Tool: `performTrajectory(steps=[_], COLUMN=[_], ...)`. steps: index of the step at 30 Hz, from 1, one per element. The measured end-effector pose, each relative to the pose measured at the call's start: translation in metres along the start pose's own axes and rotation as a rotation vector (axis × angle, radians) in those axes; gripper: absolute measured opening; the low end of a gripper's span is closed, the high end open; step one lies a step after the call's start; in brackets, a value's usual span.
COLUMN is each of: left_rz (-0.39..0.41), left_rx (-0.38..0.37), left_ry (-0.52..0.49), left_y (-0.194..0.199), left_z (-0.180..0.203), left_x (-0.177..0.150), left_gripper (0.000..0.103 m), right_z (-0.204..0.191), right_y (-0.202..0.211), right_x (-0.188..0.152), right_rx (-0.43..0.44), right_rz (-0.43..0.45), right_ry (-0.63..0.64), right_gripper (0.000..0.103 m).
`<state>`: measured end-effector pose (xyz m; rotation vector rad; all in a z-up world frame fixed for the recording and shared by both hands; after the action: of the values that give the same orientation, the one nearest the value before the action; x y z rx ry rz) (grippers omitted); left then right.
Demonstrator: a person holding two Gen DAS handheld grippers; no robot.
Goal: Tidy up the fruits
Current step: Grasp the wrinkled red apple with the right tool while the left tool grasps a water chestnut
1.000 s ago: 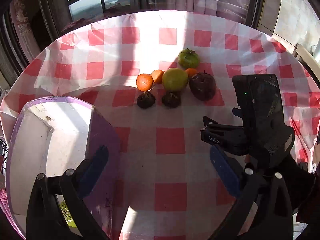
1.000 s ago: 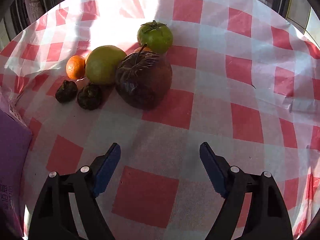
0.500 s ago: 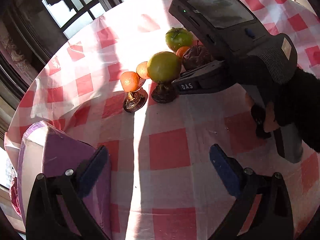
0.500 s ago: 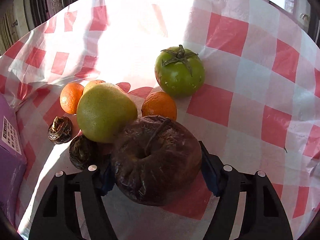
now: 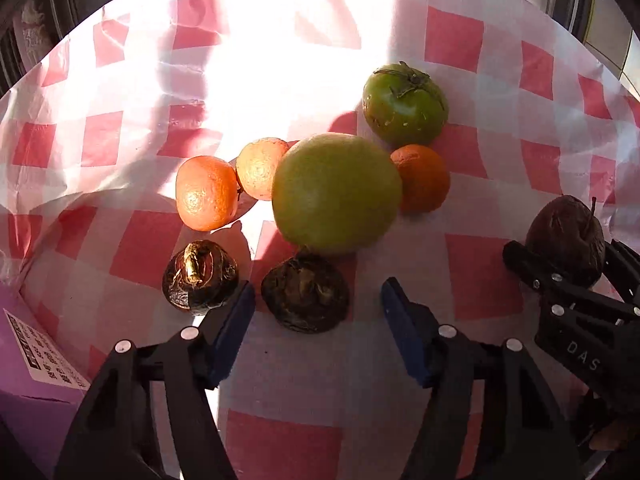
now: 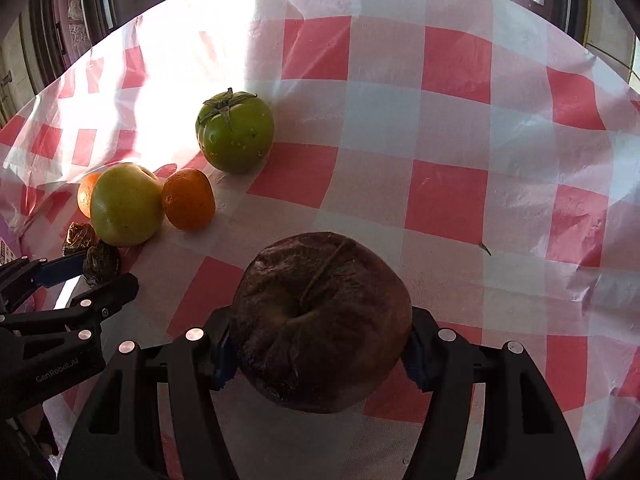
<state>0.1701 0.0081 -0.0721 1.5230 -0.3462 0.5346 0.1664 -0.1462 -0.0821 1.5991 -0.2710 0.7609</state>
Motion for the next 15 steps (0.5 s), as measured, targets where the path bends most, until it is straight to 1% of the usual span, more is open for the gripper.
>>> performTrajectory(steps=[1, 4, 8, 12, 15], left_rz=[0.004, 0.012, 0.008, -0.020, -0.048], left_rx=[-0.002, -0.021, -0.010, -0.015, -0.027], left_ry=[0.000, -0.030, -0.060, -0.029, -0.038], left_y=[-0.002, -0.004, 0.004, 0.017, 0.028], left_z=[0.002, 0.010, 0.017, 0.017, 0.020], left_x=[0.005, 0.013, 0.001, -0.021, -0.040], left_gripper=[0.059, 0.037, 0.036, 0.035, 0.035], right_z=[-0.001, -0.001, 0.000, 0.001, 0.001], right_y=[-0.001, -0.002, -0.001, 0.001, 0.003], right_x=[0.001, 0.002, 0.001, -0.001, -0.002], right_rx=[-0.003, -0.008, -0.007, -0.016, -0.028], right_rz=[0.000, 0.002, 0.004, 0.004, 0.000], right_ry=[0.002, 0.004, 0.002, 0.007, 0.003], right_gripper=[0.063, 0.063, 0.063, 0.062, 0.062])
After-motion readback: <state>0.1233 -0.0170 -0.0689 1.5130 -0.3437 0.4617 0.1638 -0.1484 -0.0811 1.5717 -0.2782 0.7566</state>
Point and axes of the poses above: each gripper's, at about its wrist camera, not at the fingertips, and y roughly against the way its jaws point, z to its right, x to its top, the point moved 9 cm from there along -y, roughly the way its jaws point, and after that the axes turned 7 degrees about y, right-handed, at the moved point
